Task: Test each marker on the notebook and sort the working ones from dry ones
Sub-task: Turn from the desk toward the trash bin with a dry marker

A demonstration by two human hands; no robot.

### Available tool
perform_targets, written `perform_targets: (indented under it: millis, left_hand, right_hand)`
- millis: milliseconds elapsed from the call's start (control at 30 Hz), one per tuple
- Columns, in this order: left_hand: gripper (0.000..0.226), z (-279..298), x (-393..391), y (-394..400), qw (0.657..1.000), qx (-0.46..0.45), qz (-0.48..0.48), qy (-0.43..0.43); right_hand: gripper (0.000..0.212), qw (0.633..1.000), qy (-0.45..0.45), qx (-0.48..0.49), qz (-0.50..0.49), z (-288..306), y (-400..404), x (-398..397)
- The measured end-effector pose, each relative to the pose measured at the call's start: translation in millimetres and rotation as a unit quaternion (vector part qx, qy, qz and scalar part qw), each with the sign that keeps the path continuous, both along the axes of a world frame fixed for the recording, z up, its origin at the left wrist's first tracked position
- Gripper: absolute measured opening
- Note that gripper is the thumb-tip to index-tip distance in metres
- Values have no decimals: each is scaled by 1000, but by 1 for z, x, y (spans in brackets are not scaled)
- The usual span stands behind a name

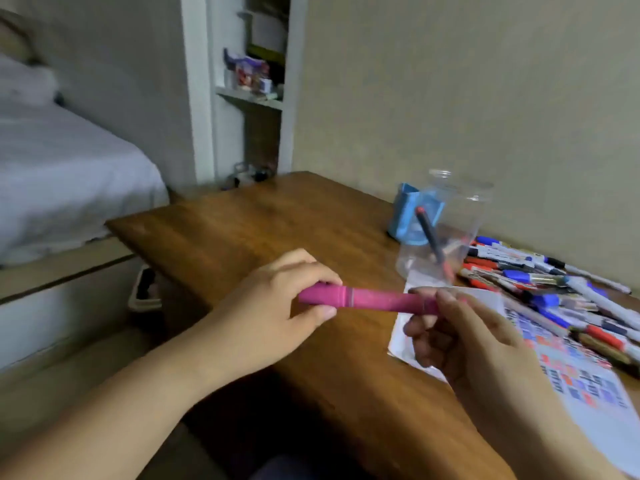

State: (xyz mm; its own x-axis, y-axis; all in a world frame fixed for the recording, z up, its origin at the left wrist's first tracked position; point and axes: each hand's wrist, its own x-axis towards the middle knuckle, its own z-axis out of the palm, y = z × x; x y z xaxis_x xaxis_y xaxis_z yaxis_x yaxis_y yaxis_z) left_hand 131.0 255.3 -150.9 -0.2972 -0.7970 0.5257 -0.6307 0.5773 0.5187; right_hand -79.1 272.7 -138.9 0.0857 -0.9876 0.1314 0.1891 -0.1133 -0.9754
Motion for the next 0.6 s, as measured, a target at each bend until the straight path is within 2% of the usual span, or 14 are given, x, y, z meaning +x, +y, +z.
perform_targets:
  millis: [167, 233, 300, 367, 467, 600]
  left_hand:
    - [32, -48, 128, 62, 979, 28, 197, 32]
    - [32, -65, 166, 82, 964, 28, 259, 49]
    - [25, -93, 225, 123, 935, 51, 344, 75]
    - [18, -116, 265, 149, 915, 74, 387, 91]
    - [25, -140, 308, 185, 888, 124, 433, 95]
    - [14, -162, 337, 215, 861, 180, 468, 83]
  right_hand:
    - [15, 991, 15, 53, 126, -43, 2, 127]
    - [19, 986, 48, 65, 146, -60, 3, 164]
    - [20, 972, 104, 78, 193, -94, 13, 231]
    - [20, 959, 138, 96, 229, -124, 21, 280]
    - [17, 922, 205, 159, 286, -171, 38, 345]
    - [19, 858, 323, 240, 319, -219, 57, 389]
